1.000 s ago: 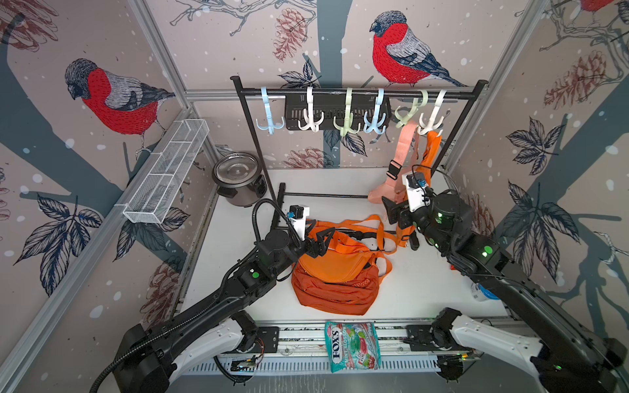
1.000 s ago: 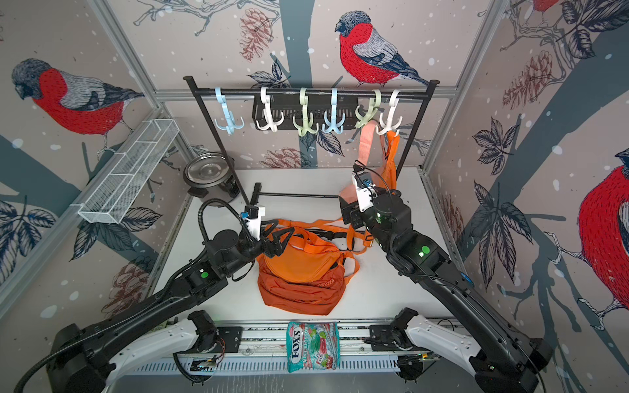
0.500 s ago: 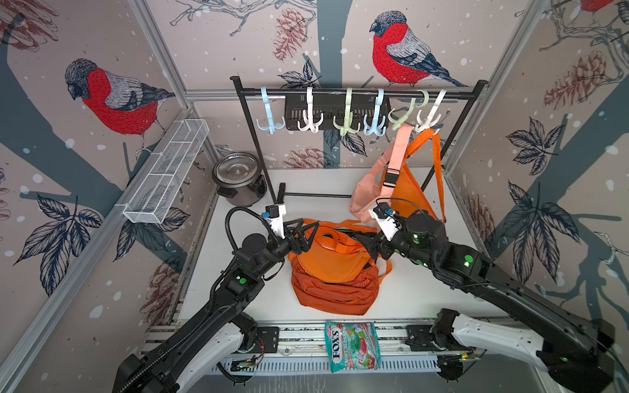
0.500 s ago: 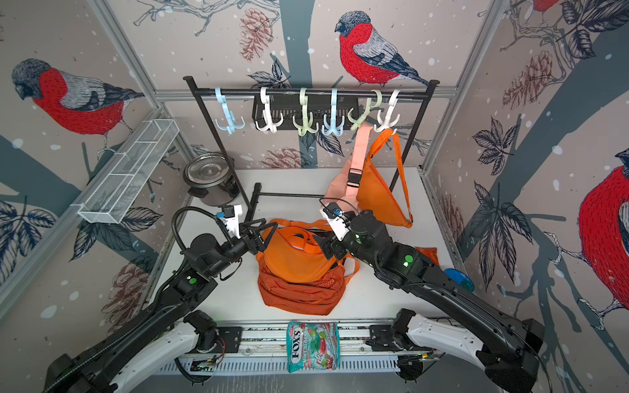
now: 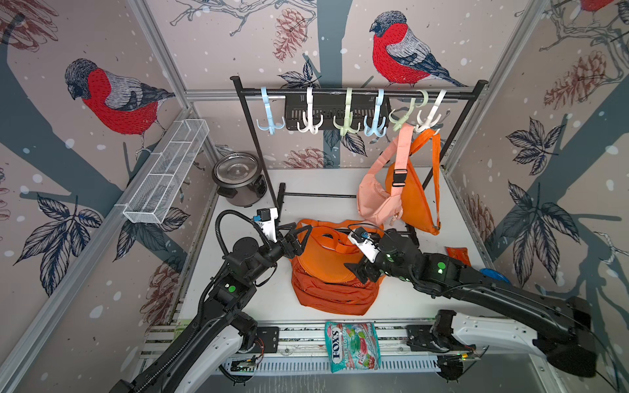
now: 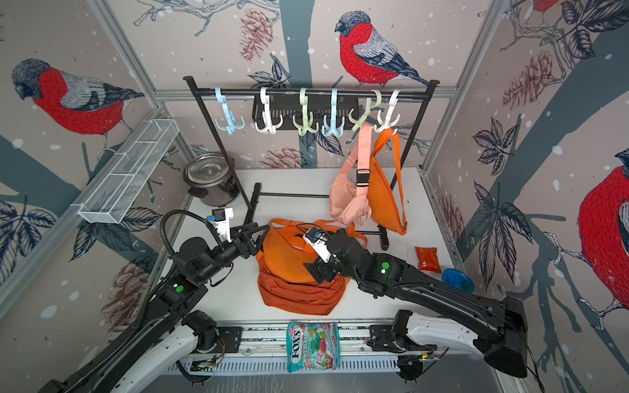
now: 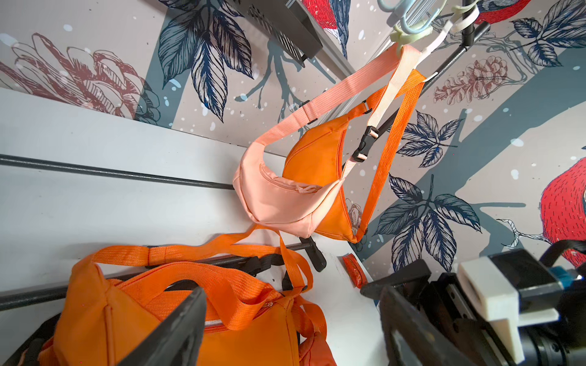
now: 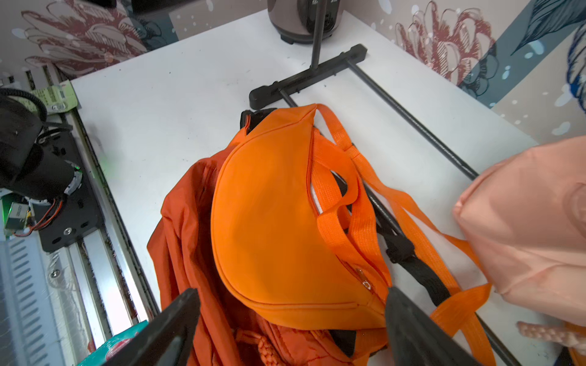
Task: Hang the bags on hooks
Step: Pick up the bag from the bag.
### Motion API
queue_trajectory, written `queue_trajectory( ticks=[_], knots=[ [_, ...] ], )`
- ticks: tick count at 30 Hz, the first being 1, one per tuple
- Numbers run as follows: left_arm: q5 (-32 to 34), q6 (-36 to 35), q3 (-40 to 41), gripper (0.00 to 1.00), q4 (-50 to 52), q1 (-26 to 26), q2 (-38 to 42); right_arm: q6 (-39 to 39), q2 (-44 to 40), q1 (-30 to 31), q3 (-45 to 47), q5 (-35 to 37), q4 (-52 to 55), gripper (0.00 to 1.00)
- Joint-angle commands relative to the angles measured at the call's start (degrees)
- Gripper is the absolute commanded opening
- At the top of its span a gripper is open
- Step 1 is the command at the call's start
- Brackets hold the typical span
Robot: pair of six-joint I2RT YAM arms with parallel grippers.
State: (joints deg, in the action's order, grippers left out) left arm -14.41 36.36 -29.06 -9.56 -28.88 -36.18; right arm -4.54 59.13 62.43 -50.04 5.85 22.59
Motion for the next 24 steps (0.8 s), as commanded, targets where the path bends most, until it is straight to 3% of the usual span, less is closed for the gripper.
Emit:
queue_trajectory(
  ticks=[1,7,17,21,24],
  knots=[
    [1.44,0.17,-0.82,0.84,3.23,0.23,0.96,-0.78,1.98,1.67,0.51,-2.58,-0.35,0.91],
    [3.19,1.50,-1.21,0.85,5.89,0.36,1.89,-0.55,10.01,6.77,0.02,-3.91,0.14,0.91],
    [4.46,0.71,-4.16,0.85,9.67,0.41,4.24,0.14,24.36,8.76,-3.28,-3.74,0.04,0.84],
    [4.99,0.38,-4.34,0.85,10.65,0.41,5.48,0.40,27.70,8.52,-4.55,-2.89,0.14,0.76],
    [5.56,-0.10,-4.43,0.85,11.22,0.41,6.34,1.25,28.54,8.58,-5.82,-4.62,0.96,0.76]
  ],
)
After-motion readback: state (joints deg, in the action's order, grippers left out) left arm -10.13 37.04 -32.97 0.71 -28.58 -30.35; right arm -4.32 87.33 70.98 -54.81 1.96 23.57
